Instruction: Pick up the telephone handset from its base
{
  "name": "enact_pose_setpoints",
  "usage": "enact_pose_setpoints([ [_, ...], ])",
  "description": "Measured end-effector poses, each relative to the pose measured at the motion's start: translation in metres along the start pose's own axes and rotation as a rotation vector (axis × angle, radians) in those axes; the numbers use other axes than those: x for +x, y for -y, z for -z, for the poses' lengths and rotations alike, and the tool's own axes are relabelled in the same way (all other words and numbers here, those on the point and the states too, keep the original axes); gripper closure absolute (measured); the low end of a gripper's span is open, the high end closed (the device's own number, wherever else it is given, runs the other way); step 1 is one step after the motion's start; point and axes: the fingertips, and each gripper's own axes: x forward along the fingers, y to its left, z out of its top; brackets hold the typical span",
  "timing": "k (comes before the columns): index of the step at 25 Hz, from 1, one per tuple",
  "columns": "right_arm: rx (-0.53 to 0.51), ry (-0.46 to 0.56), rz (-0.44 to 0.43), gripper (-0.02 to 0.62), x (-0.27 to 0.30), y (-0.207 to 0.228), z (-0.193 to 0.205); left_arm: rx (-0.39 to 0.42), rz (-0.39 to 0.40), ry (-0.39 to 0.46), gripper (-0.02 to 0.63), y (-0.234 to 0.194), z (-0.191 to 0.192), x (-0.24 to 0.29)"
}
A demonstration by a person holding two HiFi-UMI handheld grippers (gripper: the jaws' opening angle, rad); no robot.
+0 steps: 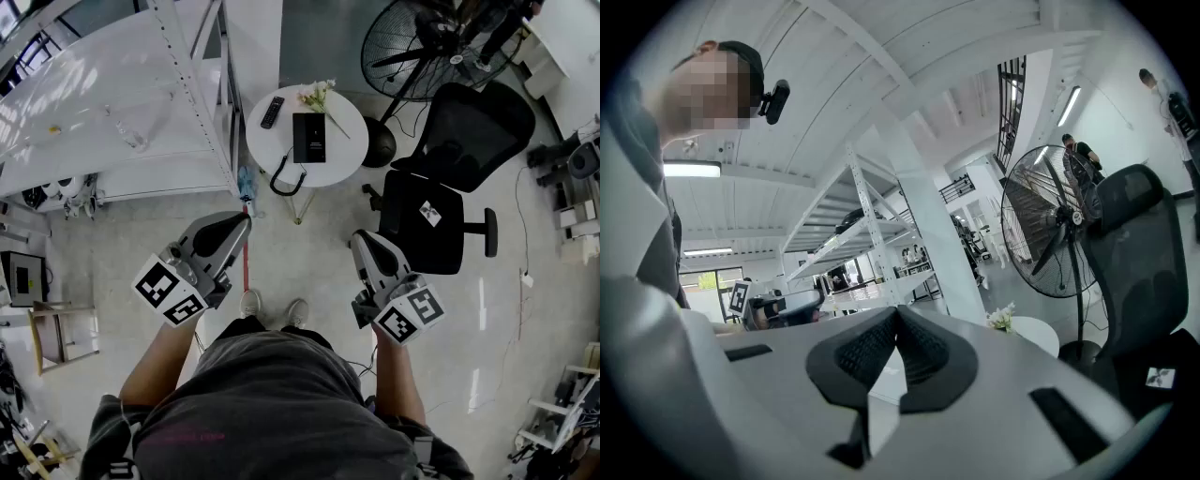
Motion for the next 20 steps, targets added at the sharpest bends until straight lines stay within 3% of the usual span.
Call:
enact_pose_setpoints([
  [20, 0.001, -0.011, -0.043, 0.583, -0.043, 0.051, -0.003, 0.005, -0.054, -0.002, 0.594, 0.044, 0.031, 0.04],
])
